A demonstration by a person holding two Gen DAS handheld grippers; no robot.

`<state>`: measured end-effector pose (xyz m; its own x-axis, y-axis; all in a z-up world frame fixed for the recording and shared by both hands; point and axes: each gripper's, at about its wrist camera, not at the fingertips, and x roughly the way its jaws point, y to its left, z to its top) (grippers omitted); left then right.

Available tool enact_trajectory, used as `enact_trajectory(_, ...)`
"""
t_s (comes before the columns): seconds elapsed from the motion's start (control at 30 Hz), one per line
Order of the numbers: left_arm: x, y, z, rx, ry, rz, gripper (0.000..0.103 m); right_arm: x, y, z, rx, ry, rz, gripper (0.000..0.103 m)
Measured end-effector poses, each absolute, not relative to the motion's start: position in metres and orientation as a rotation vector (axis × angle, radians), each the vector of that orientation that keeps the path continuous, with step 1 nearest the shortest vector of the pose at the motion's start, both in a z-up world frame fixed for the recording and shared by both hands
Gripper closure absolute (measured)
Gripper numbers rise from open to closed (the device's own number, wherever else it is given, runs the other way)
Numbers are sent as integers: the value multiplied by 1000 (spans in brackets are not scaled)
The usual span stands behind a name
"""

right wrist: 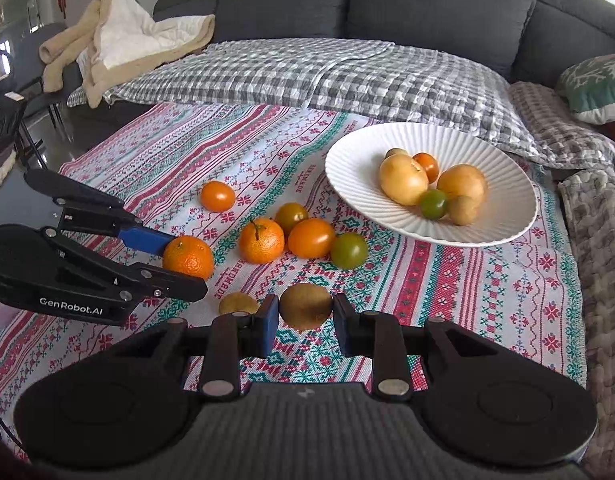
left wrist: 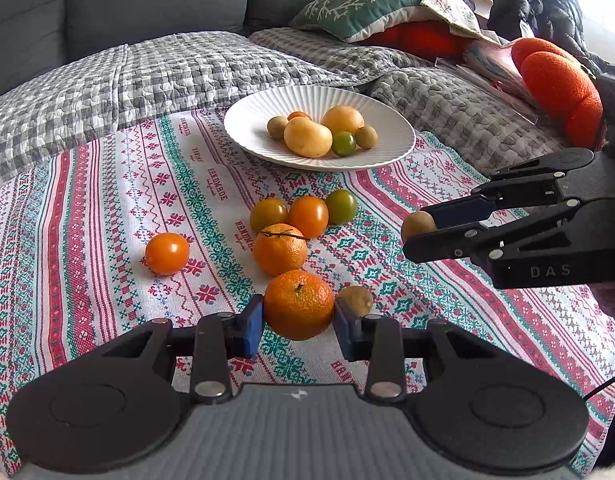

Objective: Organize fruits
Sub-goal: 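Carry the held tangerine and kiwi over the white plate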

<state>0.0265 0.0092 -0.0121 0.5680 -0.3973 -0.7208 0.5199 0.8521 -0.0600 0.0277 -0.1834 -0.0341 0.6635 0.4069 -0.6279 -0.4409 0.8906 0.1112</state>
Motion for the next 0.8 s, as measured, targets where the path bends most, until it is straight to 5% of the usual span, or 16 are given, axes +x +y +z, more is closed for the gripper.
enact_trajectory(0.8,76,-31,17,47,723,-505,76,72,-251,-17,184,619,326,77)
